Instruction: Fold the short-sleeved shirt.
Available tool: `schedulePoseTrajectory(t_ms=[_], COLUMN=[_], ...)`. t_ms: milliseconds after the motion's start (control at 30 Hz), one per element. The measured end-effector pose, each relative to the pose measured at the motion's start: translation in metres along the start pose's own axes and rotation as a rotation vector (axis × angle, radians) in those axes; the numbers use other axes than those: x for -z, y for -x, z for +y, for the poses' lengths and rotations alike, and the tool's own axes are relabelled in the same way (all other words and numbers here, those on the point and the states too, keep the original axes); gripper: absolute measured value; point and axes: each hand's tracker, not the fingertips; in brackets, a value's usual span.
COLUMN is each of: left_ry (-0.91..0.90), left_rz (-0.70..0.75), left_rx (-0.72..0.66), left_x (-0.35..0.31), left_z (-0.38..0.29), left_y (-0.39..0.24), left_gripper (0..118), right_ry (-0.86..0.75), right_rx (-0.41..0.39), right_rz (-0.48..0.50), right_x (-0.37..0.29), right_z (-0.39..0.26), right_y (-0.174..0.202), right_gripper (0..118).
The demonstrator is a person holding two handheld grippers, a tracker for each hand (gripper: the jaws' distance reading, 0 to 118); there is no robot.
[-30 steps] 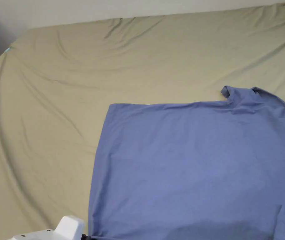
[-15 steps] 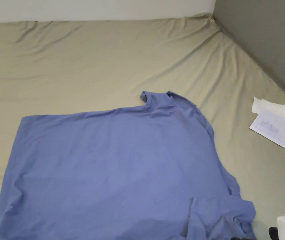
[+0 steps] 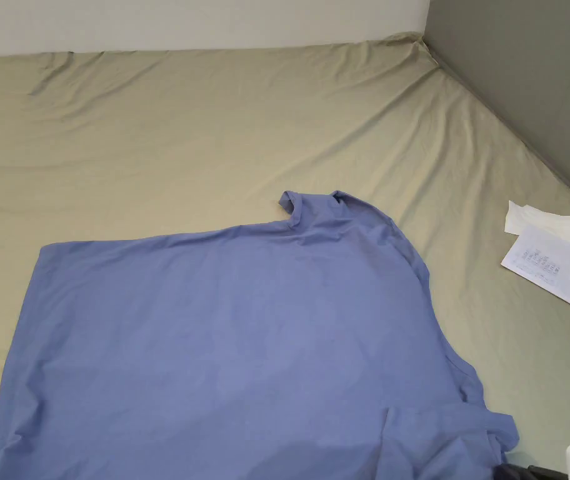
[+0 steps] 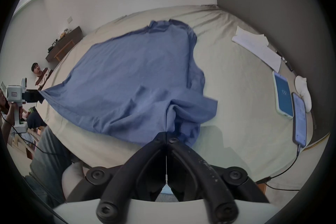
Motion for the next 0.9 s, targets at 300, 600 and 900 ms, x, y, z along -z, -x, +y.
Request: schedulePoseTrajectory(t_ms=[300, 600, 900], left_ry=[-0.059, 0.222, 0.197], left_rz=[0.005, 0.119, 0.107], left_rx=[-0.153, -0.236, -0.220], left_x=[0.049, 0.206, 0.213], left_z=[0.133, 0.173, 0.170], left_y=[0.013, 0.038, 0.052], left_gripper=[2, 2, 38], right_ry=[-0.209, 0.050, 0.092], right_rx=[-0.037, -0.043, -0.031], right_rz=[-0.113, -0.211, -0.225], right_x=[0.052, 0.196, 0.216], right_z=[0.143, 0.205, 0.200], right_y=[0.002, -0.013, -0.014], right_gripper=[0, 0, 35])
